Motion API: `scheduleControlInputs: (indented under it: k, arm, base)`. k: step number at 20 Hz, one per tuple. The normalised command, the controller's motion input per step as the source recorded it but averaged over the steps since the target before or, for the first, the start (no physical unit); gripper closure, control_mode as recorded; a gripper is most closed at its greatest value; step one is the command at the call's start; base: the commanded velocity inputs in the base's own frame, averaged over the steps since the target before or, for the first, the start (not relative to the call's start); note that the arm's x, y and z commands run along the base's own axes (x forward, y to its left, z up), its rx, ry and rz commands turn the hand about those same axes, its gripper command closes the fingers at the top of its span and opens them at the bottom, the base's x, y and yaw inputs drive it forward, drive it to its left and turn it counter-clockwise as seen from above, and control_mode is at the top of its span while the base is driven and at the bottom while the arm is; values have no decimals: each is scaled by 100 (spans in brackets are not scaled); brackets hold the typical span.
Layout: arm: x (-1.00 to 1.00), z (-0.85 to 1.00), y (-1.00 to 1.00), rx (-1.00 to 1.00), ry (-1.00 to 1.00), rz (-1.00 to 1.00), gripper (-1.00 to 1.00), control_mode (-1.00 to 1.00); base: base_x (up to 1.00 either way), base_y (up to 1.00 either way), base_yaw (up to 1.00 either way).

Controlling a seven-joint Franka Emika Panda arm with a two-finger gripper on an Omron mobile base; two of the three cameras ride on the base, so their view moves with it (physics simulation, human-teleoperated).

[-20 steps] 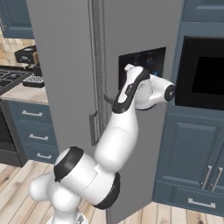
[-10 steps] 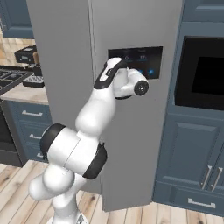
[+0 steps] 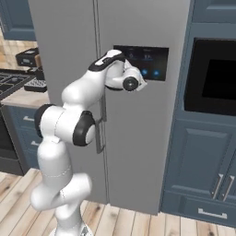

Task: Pick up the frozen chicken drumstick from the freezer, place it on any shelf in the fridge, and close the fridge and freezer doors when done.

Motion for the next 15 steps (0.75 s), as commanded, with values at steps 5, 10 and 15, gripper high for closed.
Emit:
scheduleControlInputs:
  k: [5,10,15]
  arm:
    - [62,0,14,0,5,-7,-100,-100]
    - [0,0,0,0,-1,0,-100,-100]
    - [0,0,0,0,0,0,-100,-100]
  base:
    - [0,0,0]
    - [0,0,0]
    - [0,0,0]
